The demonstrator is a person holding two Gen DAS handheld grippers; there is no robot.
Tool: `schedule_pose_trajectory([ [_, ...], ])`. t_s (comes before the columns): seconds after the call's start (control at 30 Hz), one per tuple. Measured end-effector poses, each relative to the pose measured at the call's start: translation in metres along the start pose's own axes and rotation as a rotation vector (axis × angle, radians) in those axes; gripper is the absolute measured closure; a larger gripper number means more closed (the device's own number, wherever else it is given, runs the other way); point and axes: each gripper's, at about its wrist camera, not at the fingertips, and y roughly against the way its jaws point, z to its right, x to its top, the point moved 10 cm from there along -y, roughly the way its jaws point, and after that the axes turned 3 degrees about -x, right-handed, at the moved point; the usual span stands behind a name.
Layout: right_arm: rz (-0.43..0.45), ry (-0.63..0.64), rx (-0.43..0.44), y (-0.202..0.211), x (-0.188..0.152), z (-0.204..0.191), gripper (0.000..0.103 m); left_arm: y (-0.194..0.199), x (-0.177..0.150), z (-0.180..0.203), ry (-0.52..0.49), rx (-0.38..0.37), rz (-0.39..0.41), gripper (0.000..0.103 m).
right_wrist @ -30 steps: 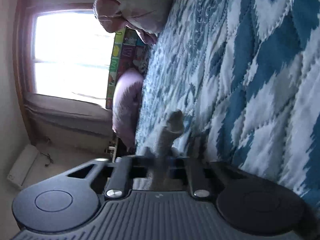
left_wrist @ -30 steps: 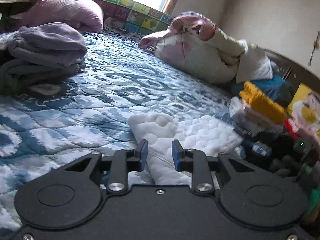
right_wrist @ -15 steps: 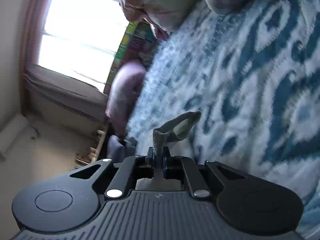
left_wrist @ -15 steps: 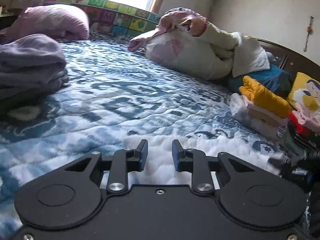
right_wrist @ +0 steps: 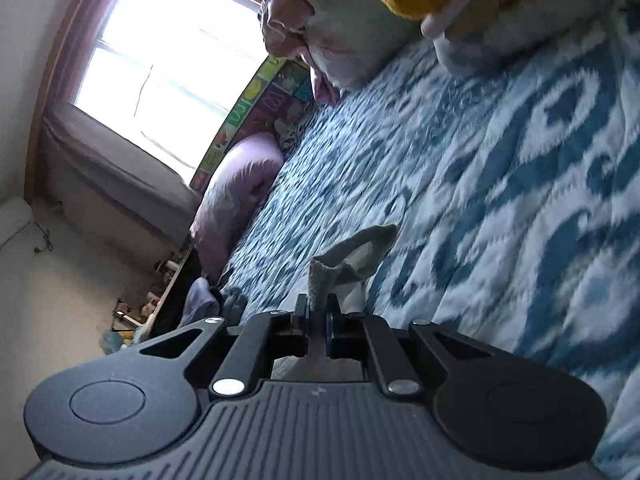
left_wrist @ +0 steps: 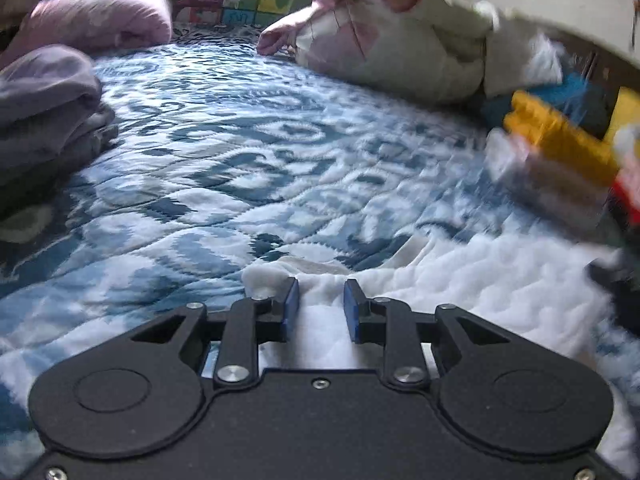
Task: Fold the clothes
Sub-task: 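Grasp the garment edge with the right gripper and lift it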
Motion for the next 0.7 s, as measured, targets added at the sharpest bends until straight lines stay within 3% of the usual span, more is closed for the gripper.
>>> schedule_pose_trajectory([
  [0.17,-0.011,0.007,-0.004,-0.002,-0.001,0.005,0.094,0.079,-0.003,-0.01,0.061,-0.03,0.097,0.08],
  [0.3,-0.012,0.014,0.007,-0.005,0.002,0.003,0.094,0.123,-0.048,0.007,-0.086,-0.034,0.019,0.08],
  [0.4,-0.008,0.002,0.014,-0.004,0.004,0.003,0.094,0.146,-0.094,0.034,-0.176,-0.091,-0.053,0.08],
  [0.53,0.009,-0.003,0.04,-0.003,0.011,-0.002,0.094,0.145,-0.12,0.065,-0.217,-0.119,-0.052,0.081],
  [0.7,0.022,0.024,0.047,-0.007,0.014,-0.008,0.094,0.118,-0.123,0.091,-0.28,-0.09,-0.035,0.081],
])
